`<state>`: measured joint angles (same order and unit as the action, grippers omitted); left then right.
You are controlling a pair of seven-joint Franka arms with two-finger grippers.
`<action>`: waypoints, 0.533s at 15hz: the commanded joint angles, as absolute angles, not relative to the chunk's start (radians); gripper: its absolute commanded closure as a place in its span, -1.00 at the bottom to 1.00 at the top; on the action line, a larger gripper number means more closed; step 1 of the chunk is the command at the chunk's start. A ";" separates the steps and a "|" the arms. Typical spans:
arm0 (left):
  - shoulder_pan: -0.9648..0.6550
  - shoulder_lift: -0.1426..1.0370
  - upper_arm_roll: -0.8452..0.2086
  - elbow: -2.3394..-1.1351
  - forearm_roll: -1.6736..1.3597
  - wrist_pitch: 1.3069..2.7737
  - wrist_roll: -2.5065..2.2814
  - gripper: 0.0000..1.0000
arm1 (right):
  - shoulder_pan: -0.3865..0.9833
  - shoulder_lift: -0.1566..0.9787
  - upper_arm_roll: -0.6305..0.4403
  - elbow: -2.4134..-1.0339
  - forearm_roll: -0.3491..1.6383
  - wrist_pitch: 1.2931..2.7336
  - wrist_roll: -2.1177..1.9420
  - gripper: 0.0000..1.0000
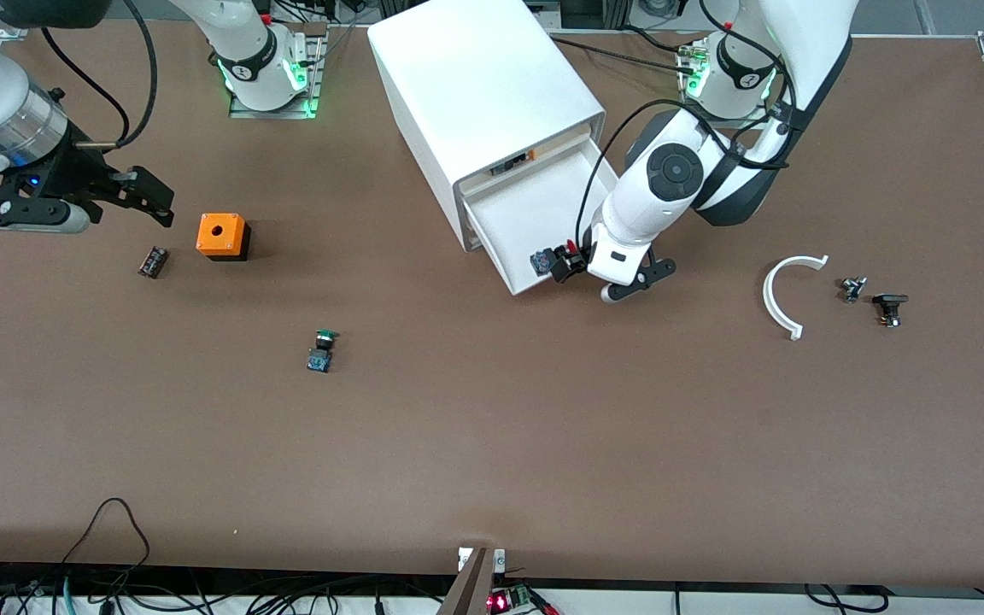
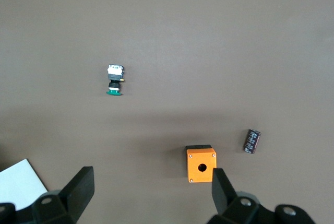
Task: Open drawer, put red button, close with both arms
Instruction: 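Push the drawer shut with the left gripper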
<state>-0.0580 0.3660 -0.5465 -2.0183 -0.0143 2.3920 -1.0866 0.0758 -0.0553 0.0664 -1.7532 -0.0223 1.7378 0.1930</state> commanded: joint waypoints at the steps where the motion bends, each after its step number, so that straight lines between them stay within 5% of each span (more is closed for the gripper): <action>1: -0.061 0.367 -0.548 -2.025 0.012 2.378 -1.121 -0.98 | 0.032 -0.081 0.086 -1.776 -0.008 1.738 0.189 -1.00; 8: -0.123 0.390 -0.558 -2.017 0.011 2.276 -1.127 -0.99 | 0.032 -0.097 0.072 -1.769 0.021 1.732 0.184 -1.00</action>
